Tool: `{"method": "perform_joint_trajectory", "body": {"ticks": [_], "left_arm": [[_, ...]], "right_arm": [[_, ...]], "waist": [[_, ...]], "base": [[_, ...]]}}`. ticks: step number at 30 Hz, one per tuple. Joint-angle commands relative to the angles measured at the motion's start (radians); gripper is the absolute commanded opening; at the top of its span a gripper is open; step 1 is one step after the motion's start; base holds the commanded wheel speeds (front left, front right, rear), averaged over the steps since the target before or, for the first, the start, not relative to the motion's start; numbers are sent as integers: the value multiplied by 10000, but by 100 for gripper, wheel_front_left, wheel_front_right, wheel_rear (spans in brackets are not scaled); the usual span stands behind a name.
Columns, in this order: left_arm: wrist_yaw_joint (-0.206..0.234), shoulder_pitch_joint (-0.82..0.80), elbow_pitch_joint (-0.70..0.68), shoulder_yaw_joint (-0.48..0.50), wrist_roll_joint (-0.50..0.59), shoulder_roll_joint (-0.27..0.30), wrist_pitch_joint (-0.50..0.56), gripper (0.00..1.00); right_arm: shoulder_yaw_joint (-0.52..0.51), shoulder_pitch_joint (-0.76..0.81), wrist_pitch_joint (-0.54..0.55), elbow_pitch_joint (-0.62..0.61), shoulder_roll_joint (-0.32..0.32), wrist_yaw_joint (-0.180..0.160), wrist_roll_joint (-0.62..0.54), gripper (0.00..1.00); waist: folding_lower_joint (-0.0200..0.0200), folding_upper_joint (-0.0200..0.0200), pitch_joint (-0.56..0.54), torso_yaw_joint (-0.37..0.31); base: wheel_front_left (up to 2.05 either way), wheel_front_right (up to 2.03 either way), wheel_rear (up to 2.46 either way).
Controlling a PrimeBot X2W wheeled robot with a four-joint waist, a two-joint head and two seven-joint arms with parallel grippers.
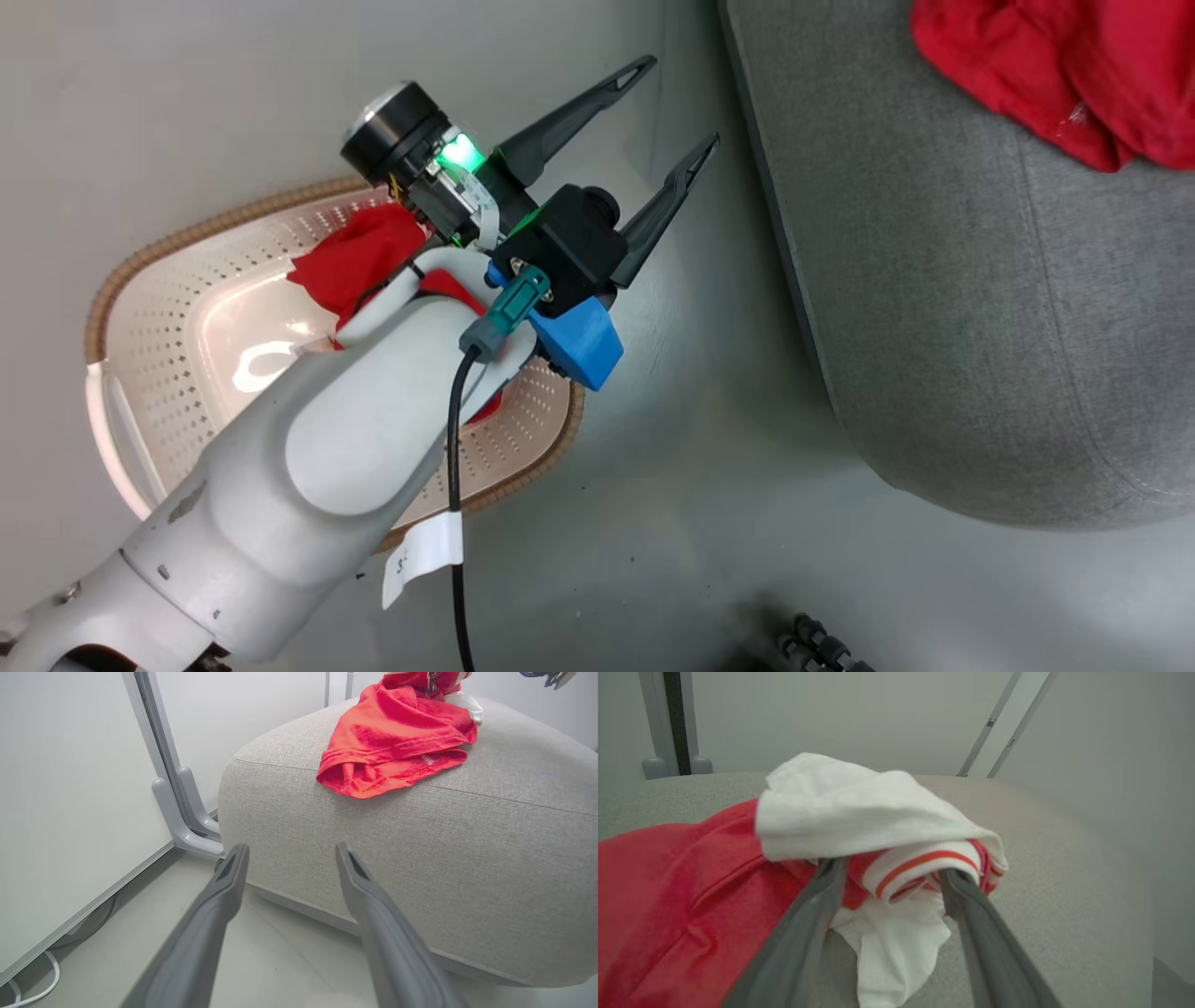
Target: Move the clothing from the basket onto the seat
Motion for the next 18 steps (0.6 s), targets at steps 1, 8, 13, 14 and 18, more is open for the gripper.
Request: {"method": "perform_joint_trajectory", "body": {"ticks": [1, 8, 13, 14, 18], "left_arm": [[34, 105, 75, -3, -81, -18, -91, 100], [211, 641, 515, 193, -454, -290, -552, 100], [444, 1225, 780, 627, -840, -466, -699, 100], [504, 1335, 790, 737, -899, -489, -707, 100], [724, 1923, 391, 1486, -1008, -511, -715, 100]], "right_arm": [[44, 287, -35, -141, 6, 1, 78, 100], [351, 2109, -36, -1104, 262, 1, 221, 100], [888, 3072, -36, -1962, 499, 1, 241, 100], [1034, 3195, -36, -2157, 535, 1, 230, 100], [1803, 3629, -35, -2857, 670, 1, 229, 100]], "waist": [[0, 0, -243, 3], [0, 0, -1475, 21], [0, 0, -2488, 163], [0, 0, -2695, 222], [0, 0, -3395, 539]], "base": [[0, 0, 0], [0, 0, 0], [0, 0, 0], [0, 0, 0], [0, 0, 0]]}}
